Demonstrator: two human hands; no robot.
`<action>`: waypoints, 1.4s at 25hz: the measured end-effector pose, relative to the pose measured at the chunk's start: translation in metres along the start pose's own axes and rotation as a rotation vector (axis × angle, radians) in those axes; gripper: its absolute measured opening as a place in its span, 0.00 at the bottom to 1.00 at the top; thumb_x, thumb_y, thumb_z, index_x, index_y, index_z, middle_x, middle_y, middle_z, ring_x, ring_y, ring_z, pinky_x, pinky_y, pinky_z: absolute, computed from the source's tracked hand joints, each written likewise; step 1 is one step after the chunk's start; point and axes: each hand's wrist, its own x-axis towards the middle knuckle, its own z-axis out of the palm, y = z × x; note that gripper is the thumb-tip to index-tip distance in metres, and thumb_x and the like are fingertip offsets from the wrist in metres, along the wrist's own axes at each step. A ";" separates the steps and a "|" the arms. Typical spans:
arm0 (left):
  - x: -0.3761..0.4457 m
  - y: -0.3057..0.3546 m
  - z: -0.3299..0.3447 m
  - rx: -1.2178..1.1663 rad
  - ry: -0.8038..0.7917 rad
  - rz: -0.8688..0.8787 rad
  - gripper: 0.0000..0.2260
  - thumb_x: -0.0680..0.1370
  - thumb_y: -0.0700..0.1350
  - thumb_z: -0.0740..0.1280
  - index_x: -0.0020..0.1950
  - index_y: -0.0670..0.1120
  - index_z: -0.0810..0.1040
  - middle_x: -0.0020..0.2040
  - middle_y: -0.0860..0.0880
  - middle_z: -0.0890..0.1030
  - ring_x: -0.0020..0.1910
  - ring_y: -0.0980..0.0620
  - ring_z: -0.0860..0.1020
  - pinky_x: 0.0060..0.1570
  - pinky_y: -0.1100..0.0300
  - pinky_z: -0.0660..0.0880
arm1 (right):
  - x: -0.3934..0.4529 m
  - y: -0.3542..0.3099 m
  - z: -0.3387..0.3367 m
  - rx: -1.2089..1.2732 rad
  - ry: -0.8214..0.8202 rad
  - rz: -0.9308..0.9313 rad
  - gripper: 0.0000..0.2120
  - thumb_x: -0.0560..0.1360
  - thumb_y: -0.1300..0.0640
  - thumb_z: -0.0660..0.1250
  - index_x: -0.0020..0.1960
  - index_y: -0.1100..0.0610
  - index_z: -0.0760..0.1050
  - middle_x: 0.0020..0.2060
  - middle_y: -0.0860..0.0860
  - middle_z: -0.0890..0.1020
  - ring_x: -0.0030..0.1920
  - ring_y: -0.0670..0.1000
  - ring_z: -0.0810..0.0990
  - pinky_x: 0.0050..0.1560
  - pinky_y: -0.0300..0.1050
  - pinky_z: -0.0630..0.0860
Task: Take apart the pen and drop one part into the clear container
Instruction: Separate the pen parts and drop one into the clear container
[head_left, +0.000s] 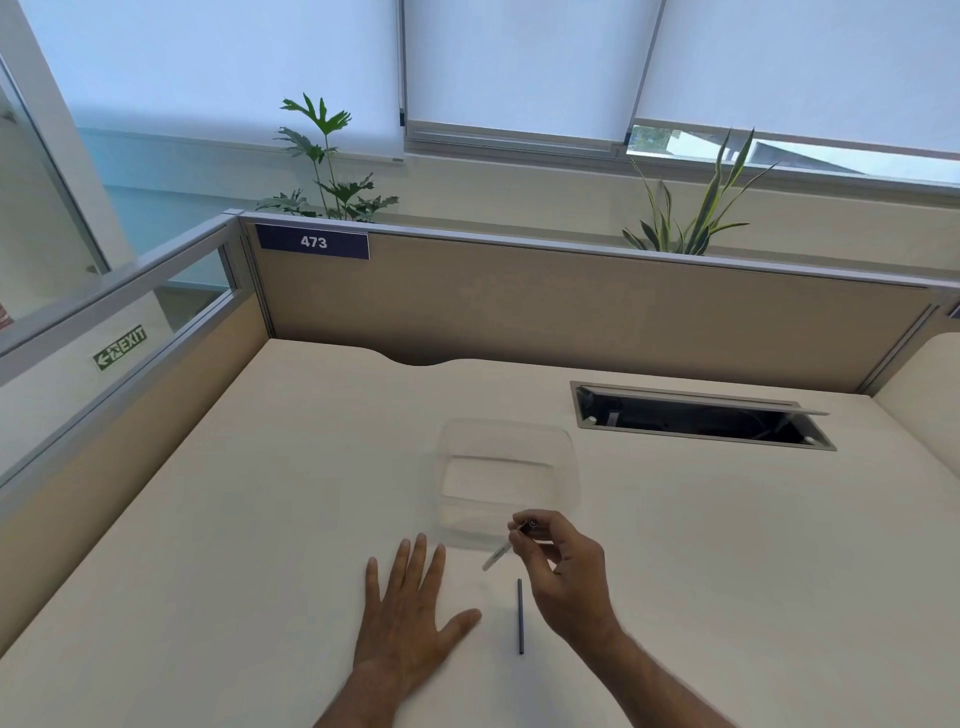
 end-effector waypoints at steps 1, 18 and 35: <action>0.000 0.000 0.000 0.015 -0.009 -0.001 0.40 0.73 0.74 0.48 0.76 0.48 0.63 0.77 0.45 0.61 0.77 0.49 0.51 0.69 0.39 0.43 | -0.003 0.002 0.002 -0.016 -0.035 -0.010 0.10 0.74 0.62 0.72 0.48 0.47 0.81 0.43 0.41 0.86 0.45 0.44 0.86 0.44 0.34 0.81; 0.002 -0.001 0.003 0.039 -0.032 -0.007 0.42 0.73 0.75 0.43 0.77 0.49 0.59 0.79 0.46 0.56 0.77 0.43 0.53 0.70 0.39 0.39 | -0.004 -0.001 0.005 -0.073 -0.047 -0.078 0.07 0.75 0.62 0.70 0.50 0.52 0.80 0.43 0.40 0.85 0.45 0.42 0.85 0.46 0.31 0.79; 0.003 -0.003 0.007 0.007 -0.077 -0.021 0.39 0.74 0.73 0.48 0.72 0.47 0.70 0.74 0.44 0.69 0.73 0.43 0.67 0.69 0.38 0.48 | -0.009 -0.002 0.000 -0.146 -0.044 -0.080 0.05 0.75 0.57 0.68 0.50 0.51 0.79 0.41 0.39 0.85 0.44 0.41 0.85 0.44 0.39 0.82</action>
